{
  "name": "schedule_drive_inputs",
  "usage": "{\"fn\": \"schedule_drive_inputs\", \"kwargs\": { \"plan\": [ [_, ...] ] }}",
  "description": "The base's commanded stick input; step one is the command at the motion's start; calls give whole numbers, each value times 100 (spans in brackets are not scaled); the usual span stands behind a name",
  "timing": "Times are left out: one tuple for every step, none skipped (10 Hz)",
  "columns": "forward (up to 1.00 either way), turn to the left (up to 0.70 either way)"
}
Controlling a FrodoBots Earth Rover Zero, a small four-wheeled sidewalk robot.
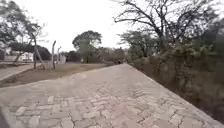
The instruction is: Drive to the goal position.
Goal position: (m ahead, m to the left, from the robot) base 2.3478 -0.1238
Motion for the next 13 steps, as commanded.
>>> {"fn": "schedule_drive_inputs", "kwargs": {
  "plan": [
    [70, 0],
    [70, 0],
    [70, 0],
    [70, 0],
    [70, 0],
    [70, 0],
    [70, 0],
    [70, 0],
    [70, 0],
    [70, 0],
    [70, 0],
    [70, 0],
    [70, 0]
  ]
}}
